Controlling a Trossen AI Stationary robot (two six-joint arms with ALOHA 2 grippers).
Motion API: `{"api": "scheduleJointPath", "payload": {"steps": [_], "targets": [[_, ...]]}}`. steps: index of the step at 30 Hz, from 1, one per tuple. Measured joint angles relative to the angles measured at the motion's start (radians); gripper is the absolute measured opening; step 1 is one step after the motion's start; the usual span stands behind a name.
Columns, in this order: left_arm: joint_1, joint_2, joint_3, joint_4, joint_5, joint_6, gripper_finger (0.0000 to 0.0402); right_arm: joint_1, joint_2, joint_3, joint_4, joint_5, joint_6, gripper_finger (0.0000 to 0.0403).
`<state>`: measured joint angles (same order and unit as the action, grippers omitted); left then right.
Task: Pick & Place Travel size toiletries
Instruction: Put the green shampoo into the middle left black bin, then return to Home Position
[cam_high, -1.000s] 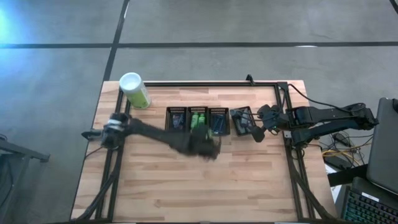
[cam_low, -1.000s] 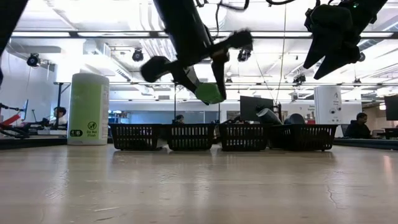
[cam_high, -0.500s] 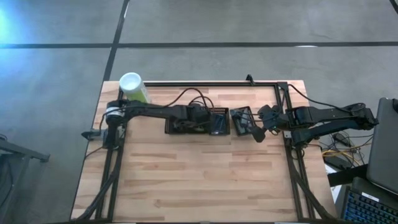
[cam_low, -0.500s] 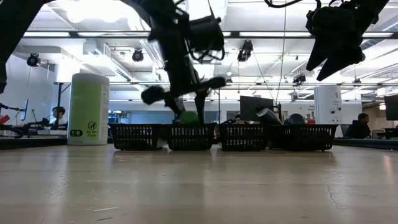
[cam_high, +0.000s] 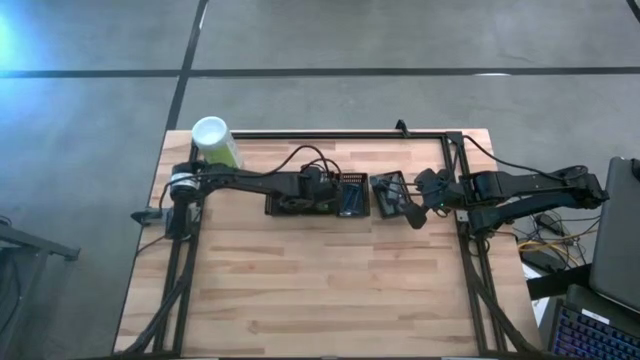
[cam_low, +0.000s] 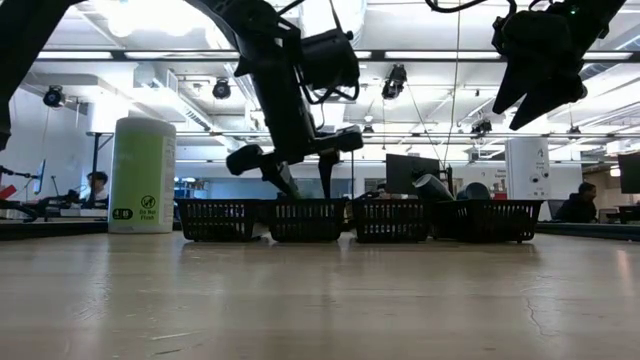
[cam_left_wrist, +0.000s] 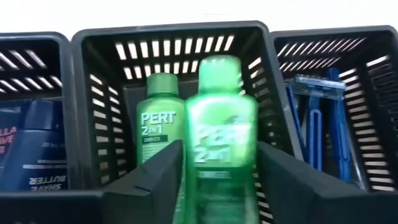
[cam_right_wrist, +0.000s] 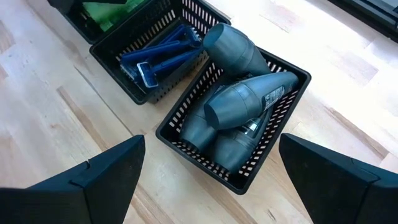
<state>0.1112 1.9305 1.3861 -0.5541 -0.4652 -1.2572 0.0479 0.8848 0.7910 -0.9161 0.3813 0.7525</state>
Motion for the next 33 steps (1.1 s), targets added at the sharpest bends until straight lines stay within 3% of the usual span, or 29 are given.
{"api": "scheduleJointPath", "payload": {"steps": [9, 20, 27, 30, 33], "targets": [[-0.002, -0.034, 0.0, -0.015, 0.024, 0.029, 0.0258, 0.0, 0.0, 0.0, 0.008, 0.0, 0.0, 0.0368], [-0.087, -0.288, 0.001, -0.088, 0.074, 0.39, 0.0261, 0.0, 0.0, 0.0, 0.016, 0.0, -0.011, 0.0368], [-0.122, -0.453, -0.001, -0.248, 0.034, 0.303, 0.0261, 0.0, -0.001, 0.0, 0.012, 0.0, 0.006, 0.0368], [-0.146, -0.497, -0.011, -0.166, 0.028, 0.411, 0.0261, 0.002, -0.005, 0.001, 0.027, -0.047, -0.016, 0.0368], [-0.139, -0.55, -0.091, 0.0, 0.053, 0.518, 0.0261, 0.002, -0.028, 0.002, 0.119, -0.198, -0.153, 0.0368]]}}
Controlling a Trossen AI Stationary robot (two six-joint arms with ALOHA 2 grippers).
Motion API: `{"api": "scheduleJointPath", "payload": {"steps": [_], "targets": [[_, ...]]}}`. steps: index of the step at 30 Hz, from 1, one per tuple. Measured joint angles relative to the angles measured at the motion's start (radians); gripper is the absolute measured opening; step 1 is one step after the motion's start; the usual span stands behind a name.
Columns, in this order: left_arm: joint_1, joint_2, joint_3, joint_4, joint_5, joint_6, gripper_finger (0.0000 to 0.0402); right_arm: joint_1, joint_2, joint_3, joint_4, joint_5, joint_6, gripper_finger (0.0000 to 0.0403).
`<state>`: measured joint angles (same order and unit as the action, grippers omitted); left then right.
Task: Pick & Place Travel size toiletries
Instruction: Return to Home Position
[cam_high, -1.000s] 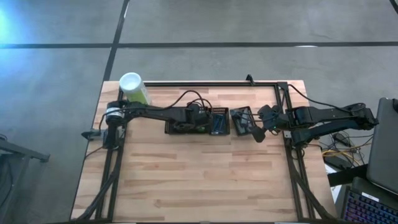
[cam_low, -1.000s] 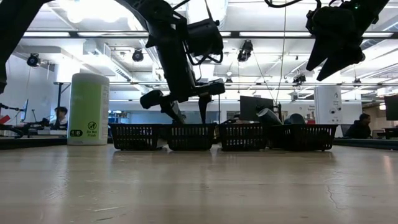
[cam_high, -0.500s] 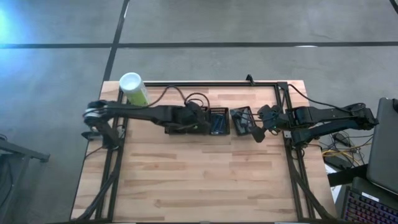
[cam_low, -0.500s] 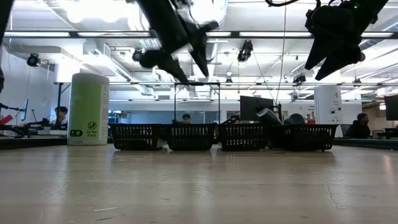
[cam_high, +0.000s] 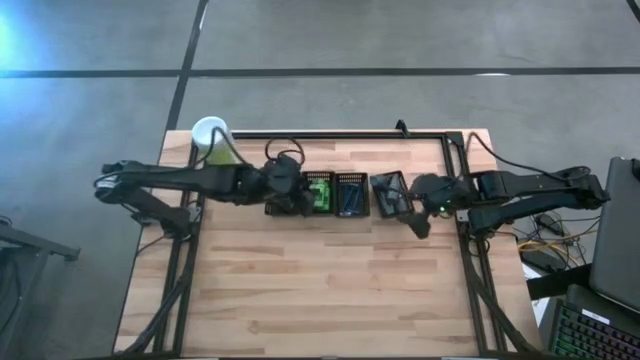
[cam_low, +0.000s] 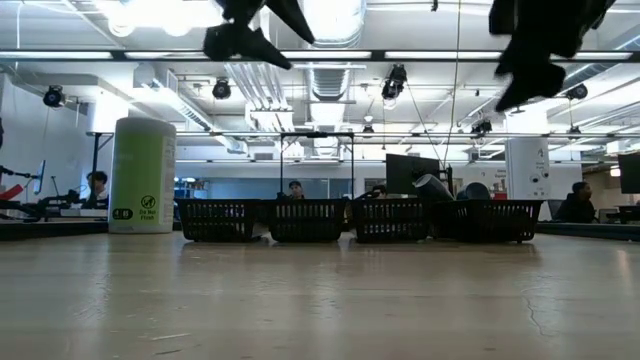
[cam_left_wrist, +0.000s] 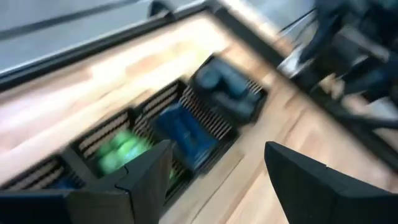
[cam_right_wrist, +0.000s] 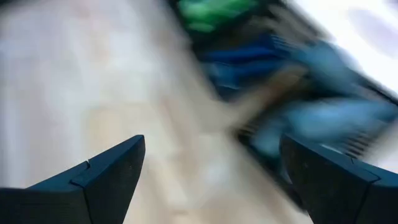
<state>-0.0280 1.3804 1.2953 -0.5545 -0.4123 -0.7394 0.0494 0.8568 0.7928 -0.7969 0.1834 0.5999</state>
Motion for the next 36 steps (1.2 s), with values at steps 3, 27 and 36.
{"api": "scheduleJointPath", "payload": {"steps": [3, 27, 36], "targets": [[0.014, -0.064, -0.158, 0.254, 0.063, 0.065, 0.0261, -0.002, -0.046, -0.018, 0.102, -0.125, -0.057, 0.0368], [0.014, -0.698, -1.067, 1.118, 0.165, 0.339, 0.0261, -0.002, -0.855, -0.363, 0.16, -0.228, -0.027, 0.0368], [0.014, -0.905, -1.251, 1.123, 0.116, 0.311, 0.0261, -0.002, -0.731, -0.373, 0.142, -0.207, -0.024, 0.0368]]}}
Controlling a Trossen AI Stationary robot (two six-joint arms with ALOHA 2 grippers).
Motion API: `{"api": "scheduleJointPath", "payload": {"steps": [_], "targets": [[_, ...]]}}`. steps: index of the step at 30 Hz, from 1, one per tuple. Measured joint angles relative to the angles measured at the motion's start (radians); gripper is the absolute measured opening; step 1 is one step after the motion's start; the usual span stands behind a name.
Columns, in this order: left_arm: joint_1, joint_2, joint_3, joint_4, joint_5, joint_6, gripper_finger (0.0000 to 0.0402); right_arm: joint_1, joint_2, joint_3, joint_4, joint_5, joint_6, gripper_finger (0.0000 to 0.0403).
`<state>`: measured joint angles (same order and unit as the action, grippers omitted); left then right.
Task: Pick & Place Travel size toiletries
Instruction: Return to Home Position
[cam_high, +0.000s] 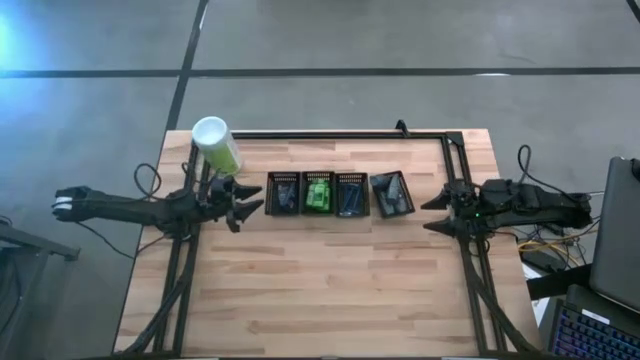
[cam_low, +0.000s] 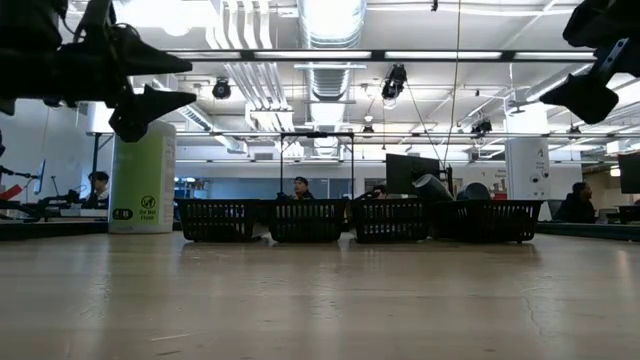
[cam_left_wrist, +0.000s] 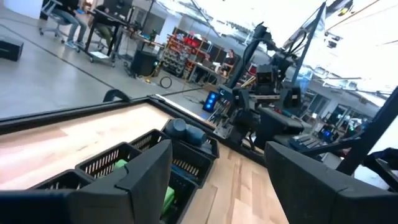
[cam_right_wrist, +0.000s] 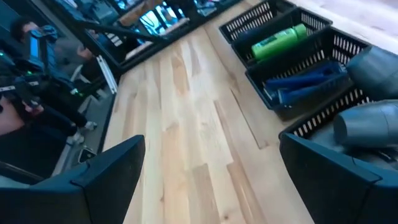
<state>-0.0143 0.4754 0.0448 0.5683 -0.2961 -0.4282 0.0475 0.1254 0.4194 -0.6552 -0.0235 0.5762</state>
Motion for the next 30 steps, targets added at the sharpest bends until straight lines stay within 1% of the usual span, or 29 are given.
{"api": "scheduleJointPath", "payload": {"steps": [4, 7, 22, 25, 28, 30], "targets": [[0.0, -0.059, -0.036, -0.009, -0.001, 0.012, 0.0261, 0.0, 0.047, 0.0, 0.001, 0.0, 0.0, 0.0368], [0.0, -0.083, -0.035, -0.056, -0.006, 0.012, 0.0261, 0.0, 0.079, 0.0, 0.001, 0.0, 0.0, 0.0368], [-0.003, -0.09, -0.036, -0.083, -0.006, 0.007, 0.0261, 0.0, 0.188, 0.0, 0.002, -0.002, 0.0, 0.0368], [-0.02, -0.171, -0.036, -0.145, -0.005, 0.007, 0.0261, 0.0, 0.202, 0.0, 0.001, -0.002, 0.0, 0.0368], [-0.01, -0.261, -0.037, -0.215, -0.001, 0.007, 0.0261, 0.0, 0.207, 0.0, 0.003, -0.002, 0.0, 0.0368], [0.003, -0.324, -0.037, -0.27, -0.001, 0.071, 0.0261, 0.0, 0.211, 0.0, 0.003, -0.002, 0.0, 0.0368]]}}
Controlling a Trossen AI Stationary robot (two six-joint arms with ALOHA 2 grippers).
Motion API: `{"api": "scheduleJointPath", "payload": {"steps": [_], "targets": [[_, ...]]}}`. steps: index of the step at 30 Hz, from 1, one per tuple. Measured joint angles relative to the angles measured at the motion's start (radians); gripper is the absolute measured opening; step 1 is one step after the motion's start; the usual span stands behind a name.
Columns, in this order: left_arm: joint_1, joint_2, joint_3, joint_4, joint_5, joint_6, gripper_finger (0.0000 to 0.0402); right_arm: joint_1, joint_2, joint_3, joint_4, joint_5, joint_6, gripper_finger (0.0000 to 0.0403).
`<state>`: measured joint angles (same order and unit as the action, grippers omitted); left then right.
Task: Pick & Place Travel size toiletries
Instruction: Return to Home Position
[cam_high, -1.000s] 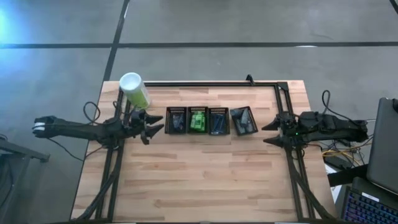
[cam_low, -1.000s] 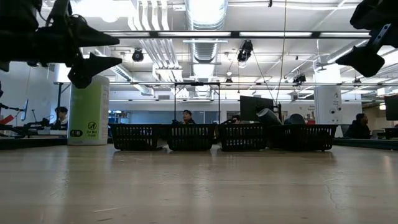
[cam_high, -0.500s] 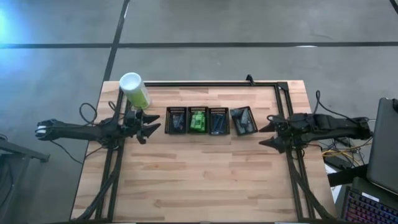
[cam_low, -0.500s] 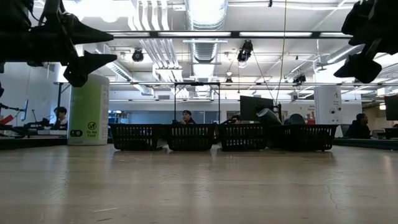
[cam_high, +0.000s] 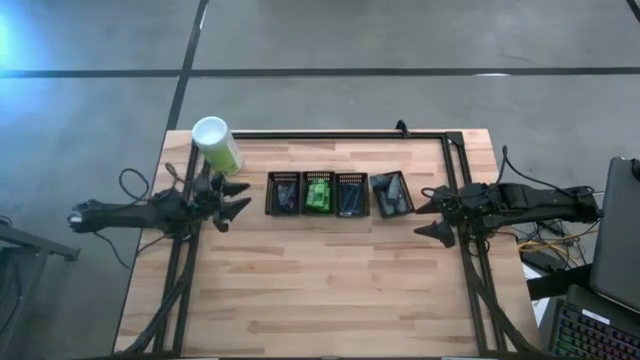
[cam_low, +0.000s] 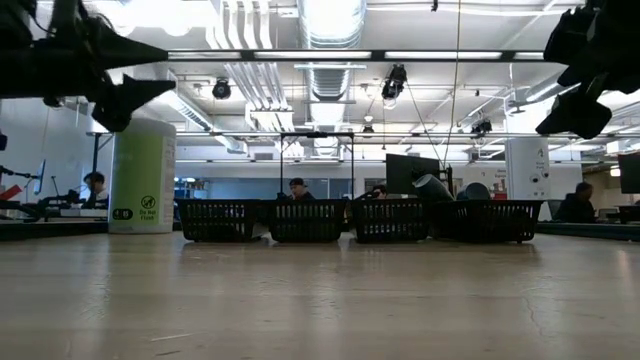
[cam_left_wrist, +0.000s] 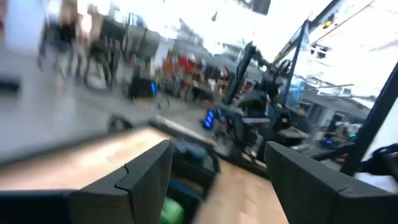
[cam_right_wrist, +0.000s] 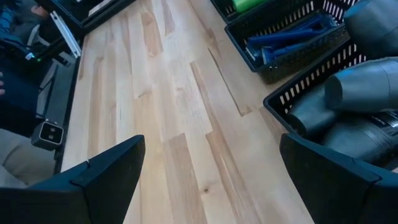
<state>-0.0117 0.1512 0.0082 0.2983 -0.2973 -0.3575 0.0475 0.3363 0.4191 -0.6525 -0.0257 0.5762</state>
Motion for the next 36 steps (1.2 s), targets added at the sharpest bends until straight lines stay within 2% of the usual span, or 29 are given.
{"api": "scheduleJointPath", "payload": {"steps": [3, 5, 13, 17, 36], "targets": [[0.019, -0.097, 0.0, -0.072, 0.024, 0.148, 0.0261, 0.0, 0.002, 0.0, 0.0, 0.0, 0.0, 0.0368], [0.039, -0.147, 0.0, -0.137, 0.059, 0.191, 0.0261, 0.0, 0.003, 0.0, 0.0, 0.0, 0.0, 0.0368], [0.116, -0.15, -0.001, -0.274, 0.263, 0.271, 0.0261, 0.0, 0.007, -0.001, -0.001, 0.0, 0.0, 0.0368], [0.117, -0.15, -0.001, -0.284, 0.27, 0.311, 0.0261, 0.0, 0.007, -0.001, -0.001, 0.0, 0.0, 0.0368], [0.117, -0.134, -0.002, -0.273, 0.266, 0.294, 0.0261, 0.0, 0.007, -0.001, -0.001, 0.0, 0.0, 0.0368]]}}
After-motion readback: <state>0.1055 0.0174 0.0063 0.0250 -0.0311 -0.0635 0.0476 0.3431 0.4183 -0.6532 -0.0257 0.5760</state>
